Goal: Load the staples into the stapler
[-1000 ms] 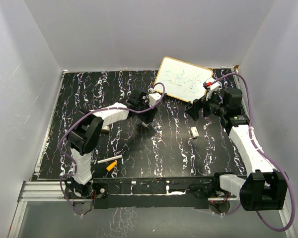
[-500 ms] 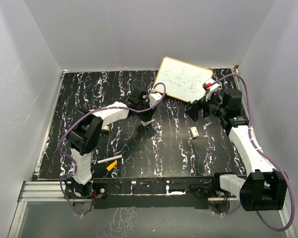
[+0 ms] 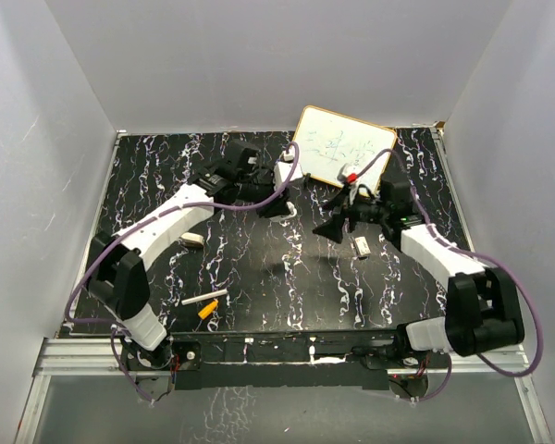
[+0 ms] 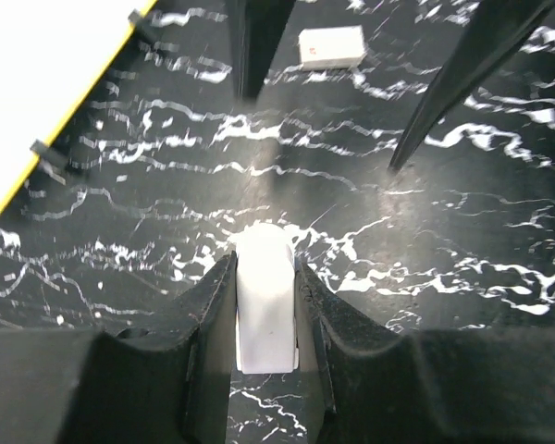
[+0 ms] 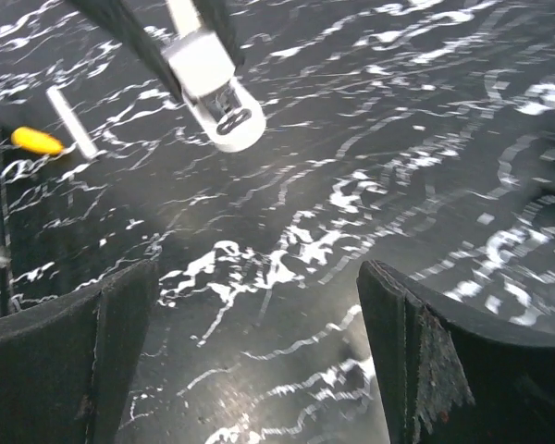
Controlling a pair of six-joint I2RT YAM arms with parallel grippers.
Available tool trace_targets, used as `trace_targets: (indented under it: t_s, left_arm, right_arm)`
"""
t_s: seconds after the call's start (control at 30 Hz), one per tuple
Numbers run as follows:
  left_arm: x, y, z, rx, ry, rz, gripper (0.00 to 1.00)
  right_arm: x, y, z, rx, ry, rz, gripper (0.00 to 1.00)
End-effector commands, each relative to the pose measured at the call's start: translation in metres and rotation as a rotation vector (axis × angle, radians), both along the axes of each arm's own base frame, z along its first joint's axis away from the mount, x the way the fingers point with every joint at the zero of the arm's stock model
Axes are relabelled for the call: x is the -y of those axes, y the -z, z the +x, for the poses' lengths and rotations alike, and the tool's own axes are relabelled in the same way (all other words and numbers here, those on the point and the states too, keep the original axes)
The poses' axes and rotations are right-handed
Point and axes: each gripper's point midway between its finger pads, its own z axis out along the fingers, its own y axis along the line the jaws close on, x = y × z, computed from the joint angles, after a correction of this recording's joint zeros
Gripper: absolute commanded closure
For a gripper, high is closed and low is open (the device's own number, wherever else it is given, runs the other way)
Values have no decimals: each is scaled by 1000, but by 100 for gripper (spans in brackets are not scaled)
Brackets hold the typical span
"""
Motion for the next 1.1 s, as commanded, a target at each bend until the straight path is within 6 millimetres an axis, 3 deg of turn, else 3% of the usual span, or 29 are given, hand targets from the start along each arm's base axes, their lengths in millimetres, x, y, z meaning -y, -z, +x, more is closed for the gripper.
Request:
trace_targets:
  t_s: [0.0, 0.2, 0.4, 0.63, 0.83, 1.07]
  left_arm:
    - [6, -39, -40, -28, 169, -96, 100]
    - [6, -48, -53, -46, 221, -128, 100]
    - [6, -45, -59, -54, 246, -138, 100]
    - [4, -38, -65, -55, 271, -141, 100]
    - [4, -35, -68, -58, 283, -145, 100]
    - [3, -39, -74, -45, 322, -156, 100]
  right_arm:
    - [-41, -11, -12, 139, -195, 76, 9]
    - [-70, -18, -25, 148, -286, 127, 15]
    - [-83, -22, -31, 135, -317, 149, 22]
    - [-88, -31, -34, 122, -340, 169, 41]
    - [-93, -25, -36, 87, -344, 167, 53]
    - [-90, -11, -33, 84, -311, 132, 81]
